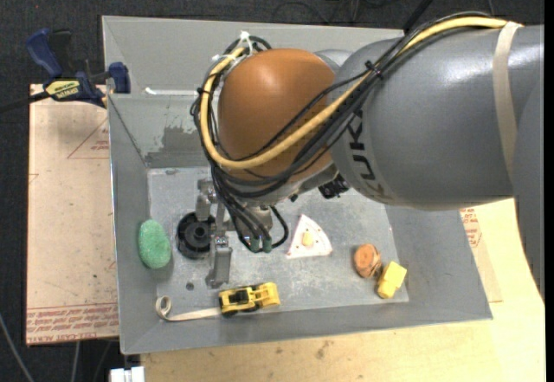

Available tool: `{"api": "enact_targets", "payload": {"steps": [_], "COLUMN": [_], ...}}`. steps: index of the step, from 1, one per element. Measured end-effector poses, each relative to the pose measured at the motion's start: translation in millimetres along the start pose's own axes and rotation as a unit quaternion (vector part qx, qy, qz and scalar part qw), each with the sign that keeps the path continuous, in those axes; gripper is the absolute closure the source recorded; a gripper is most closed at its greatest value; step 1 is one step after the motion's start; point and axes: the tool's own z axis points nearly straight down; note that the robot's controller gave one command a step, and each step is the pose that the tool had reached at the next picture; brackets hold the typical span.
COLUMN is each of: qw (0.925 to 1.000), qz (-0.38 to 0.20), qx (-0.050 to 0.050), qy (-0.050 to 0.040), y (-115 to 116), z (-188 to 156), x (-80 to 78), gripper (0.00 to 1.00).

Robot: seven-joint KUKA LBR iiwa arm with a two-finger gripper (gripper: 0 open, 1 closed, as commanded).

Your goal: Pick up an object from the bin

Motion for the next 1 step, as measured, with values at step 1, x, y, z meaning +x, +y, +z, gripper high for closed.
{"api": "enact_targets", "payload": {"steps": [1], "qw": [1.0000], "qz": [0.003], "qx": [-0.001], "qy": [-0.0038], "y": [-1.5], "z": [-4.4], "x": [-1.9], "gripper": [0.00]}}
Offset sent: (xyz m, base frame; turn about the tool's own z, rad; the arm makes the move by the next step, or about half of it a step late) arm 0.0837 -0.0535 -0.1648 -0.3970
